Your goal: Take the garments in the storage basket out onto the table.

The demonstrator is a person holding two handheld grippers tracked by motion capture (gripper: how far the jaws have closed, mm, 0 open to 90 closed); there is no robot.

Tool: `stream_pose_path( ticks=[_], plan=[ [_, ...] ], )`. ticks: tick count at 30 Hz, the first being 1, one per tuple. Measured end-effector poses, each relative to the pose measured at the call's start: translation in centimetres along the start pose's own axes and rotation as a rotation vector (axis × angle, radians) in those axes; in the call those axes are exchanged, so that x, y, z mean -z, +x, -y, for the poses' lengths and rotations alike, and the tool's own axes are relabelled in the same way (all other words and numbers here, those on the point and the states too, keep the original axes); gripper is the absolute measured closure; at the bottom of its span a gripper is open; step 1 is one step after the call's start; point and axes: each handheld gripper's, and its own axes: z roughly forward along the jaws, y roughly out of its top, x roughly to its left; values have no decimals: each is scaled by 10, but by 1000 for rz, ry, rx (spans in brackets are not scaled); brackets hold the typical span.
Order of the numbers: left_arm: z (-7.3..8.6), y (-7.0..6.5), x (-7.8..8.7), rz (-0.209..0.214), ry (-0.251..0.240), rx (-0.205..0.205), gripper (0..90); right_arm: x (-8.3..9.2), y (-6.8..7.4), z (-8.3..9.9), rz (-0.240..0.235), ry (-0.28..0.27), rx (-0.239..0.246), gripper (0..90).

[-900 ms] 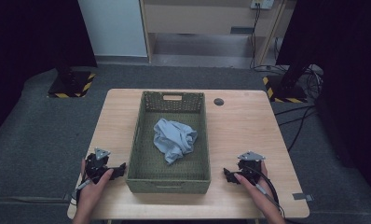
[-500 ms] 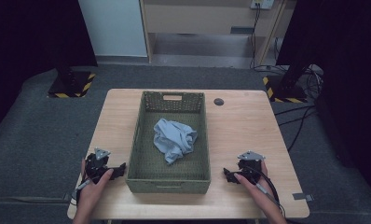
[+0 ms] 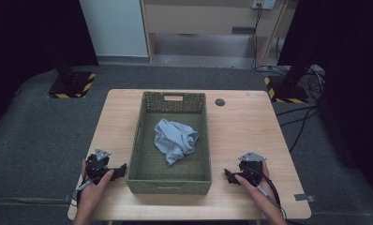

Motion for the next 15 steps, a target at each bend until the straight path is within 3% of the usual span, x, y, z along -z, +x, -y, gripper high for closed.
stream_pose_path(
  ticks=[15],
  plan=[
    [0, 0, 0, 0, 2, -1, 0, 38, 7, -17, -38, -21, 29, 29]
  ],
)
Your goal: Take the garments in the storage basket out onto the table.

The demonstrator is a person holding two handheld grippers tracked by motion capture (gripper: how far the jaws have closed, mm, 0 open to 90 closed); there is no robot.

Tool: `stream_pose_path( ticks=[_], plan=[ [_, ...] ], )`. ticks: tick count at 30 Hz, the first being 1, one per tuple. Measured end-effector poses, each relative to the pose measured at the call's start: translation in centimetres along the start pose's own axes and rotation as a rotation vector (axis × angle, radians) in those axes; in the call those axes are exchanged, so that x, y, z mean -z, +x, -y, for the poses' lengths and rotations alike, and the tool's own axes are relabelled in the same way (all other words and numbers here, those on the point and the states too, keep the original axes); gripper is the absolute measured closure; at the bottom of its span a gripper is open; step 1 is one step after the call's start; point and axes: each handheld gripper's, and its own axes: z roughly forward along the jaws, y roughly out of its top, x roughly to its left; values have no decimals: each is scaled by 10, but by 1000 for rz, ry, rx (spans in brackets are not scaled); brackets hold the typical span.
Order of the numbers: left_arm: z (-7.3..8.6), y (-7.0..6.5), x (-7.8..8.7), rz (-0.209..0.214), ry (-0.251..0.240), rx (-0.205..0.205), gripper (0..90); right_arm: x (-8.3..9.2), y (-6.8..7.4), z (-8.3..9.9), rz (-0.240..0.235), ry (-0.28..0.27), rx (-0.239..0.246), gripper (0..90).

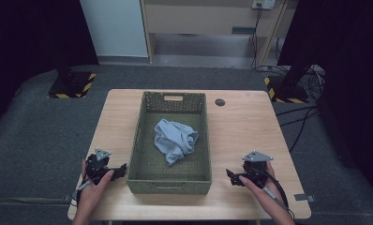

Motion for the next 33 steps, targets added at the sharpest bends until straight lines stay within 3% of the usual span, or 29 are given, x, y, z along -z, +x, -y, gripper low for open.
stream_pose_path(
  ticks=[19, 33],
  plan=[
    [0, 0, 0, 0, -1, 1, 0, 48, 28, -53, -33, -61, 64, 28],
    [0, 0, 0, 0, -1, 2, 0, 52, 44, -88, -54, -79, 119, 28]
  ],
)
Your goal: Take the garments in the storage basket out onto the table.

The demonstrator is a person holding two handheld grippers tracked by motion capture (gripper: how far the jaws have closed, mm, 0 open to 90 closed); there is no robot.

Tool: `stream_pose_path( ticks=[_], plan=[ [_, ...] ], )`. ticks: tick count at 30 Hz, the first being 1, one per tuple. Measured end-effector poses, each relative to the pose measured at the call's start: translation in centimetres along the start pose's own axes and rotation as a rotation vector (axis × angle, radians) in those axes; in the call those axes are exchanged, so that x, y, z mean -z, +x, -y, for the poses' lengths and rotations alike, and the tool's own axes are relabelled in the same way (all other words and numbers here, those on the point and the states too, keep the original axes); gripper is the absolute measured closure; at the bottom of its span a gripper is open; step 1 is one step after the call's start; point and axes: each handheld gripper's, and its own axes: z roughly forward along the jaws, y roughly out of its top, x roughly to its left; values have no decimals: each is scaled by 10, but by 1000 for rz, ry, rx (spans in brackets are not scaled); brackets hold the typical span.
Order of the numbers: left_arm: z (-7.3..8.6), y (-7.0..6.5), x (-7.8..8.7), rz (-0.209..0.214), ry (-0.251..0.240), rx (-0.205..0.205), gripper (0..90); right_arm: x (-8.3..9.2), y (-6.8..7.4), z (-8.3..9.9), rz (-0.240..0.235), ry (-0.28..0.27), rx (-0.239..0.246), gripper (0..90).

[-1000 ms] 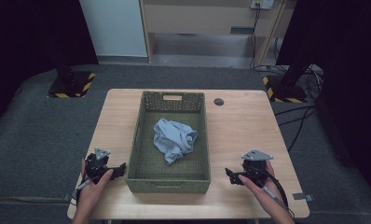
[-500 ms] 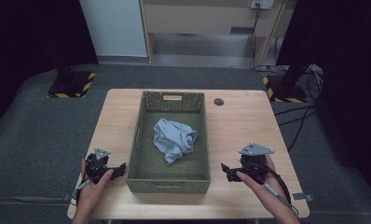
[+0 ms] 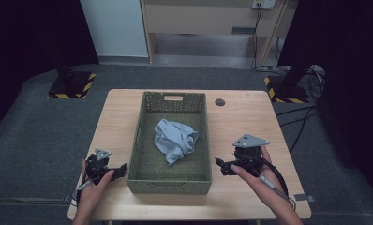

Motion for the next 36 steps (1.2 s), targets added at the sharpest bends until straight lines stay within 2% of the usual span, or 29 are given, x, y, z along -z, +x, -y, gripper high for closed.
stream_pose_path(
  ticks=[6, 17, 32, 36],
  plan=[
    [0, 0, 0, 0, 0, 0, 0, -11, 11, -16, -39, 4, 13, 27],
    [0, 0, 0, 0, 0, 0, 0, -29, 27, -41, -66, 8, 53, 27],
    [0, 0, 0, 0, 0, 0, 0, -66, 47, -72, -109, 38, 85, 27],
    [0, 0, 0, 0, 0, 0, 0, -81, 53, -76, -115, 50, 93, 28]
  ],
)
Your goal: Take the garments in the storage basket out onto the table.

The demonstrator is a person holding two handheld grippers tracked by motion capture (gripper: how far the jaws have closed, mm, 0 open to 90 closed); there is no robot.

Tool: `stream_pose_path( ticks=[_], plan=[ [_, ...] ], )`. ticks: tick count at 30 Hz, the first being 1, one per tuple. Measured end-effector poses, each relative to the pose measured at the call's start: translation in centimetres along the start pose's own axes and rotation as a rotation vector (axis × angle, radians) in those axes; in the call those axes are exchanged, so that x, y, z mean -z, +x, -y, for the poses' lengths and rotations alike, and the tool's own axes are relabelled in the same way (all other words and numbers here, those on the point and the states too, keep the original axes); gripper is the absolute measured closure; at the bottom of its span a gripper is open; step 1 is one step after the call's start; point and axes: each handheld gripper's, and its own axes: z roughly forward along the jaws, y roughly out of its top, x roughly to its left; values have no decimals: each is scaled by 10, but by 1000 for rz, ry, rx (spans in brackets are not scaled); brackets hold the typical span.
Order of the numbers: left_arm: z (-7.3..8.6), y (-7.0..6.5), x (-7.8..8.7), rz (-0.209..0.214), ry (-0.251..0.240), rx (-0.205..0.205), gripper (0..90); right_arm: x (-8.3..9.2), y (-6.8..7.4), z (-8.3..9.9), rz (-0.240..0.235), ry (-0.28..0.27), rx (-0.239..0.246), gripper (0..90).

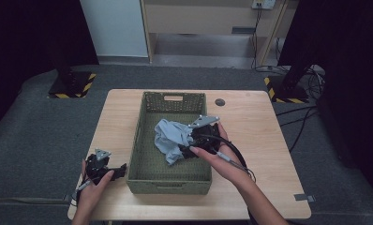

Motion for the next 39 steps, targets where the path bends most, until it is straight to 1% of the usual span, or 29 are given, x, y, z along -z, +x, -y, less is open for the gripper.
stream_pose_path(
  ticks=[7, 13, 18, 25, 28, 29, 33, 37, 39],
  plan=[
    [0, 0, 0, 0, 0, 0, 0, -14, 2, -4, 0, 15, 8, 28],
    [0, 0, 0, 0, 0, 0, 0, -28, 2, -5, -3, 26, 4, 29],
    [0, 0, 0, 0, 0, 0, 0, -39, 0, -6, -3, 26, -19, 27],
    [0, 0, 0, 0, 0, 0, 0, -57, -2, -6, 3, 43, -37, 28],
    [0, 0, 0, 0, 0, 0, 0, -64, -2, -4, -7, 52, -44, 29],
    [0, 0, 0, 0, 0, 0, 0, -65, -2, -5, -11, 47, -50, 27],
    [0, 0, 0, 0, 0, 0, 0, -72, 0, -6, -4, 56, -41, 28],
    [0, 0, 0, 0, 0, 0, 0, -81, -2, -8, 3, 68, -39, 28],
    [0, 0, 0, 0, 0, 0, 0, -85, -4, -9, 8, 72, -50, 28]
  ],
)
